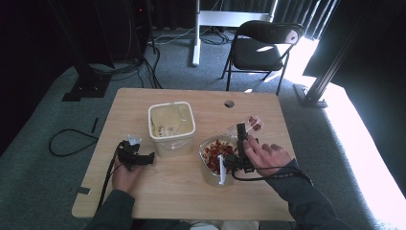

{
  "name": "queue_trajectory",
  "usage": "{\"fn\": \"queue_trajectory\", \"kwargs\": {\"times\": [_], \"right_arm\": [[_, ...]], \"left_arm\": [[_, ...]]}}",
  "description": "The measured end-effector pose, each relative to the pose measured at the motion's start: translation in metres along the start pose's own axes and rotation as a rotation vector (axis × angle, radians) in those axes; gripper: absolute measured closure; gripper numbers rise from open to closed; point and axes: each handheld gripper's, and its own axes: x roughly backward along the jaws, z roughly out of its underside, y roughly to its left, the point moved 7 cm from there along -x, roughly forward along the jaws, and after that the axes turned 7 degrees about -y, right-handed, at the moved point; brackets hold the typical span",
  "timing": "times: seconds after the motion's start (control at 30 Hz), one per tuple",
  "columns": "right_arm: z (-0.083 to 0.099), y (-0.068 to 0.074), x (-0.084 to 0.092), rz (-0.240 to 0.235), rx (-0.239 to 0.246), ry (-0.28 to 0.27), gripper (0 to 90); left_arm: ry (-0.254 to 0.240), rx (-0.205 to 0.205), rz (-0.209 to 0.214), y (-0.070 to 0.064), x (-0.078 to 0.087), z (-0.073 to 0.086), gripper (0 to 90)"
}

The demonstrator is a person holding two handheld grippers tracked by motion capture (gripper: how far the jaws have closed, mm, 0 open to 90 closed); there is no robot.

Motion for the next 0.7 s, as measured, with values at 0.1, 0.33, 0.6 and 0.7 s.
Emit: {"fn": "queue_trajectory", "kwargs": {"times": [0.1, 0.33, 0.6, 0.7], "right_arm": [[-0.0016, -0.0007, 0.0014, 0.037, 0.066, 0.009, 45.3], [-0.0019, -0.0014, 0.0027, 0.062, 0.099, 0.011, 45.3], [-0.0032, -0.0028, 0.0032, 0.075, 0.105, 0.002, 45.2], [-0.0042, -0.0015, 0.003, 0.074, 0.104, -0.003, 45.2]], "left_arm": [[0.0, 0.0, 0.0, 0.0, 0.0, 0.0, 1.2], [0.0, 0.0, 0.0, 0.0, 0.0, 0.0, 1.2], [0.0, 0.0, 0.0, 0.0001, 0.0001, 0.0, 1.2], [0.0, 0.0, 0.0, 0.0, 0.0, 0.0, 1.2]]}}
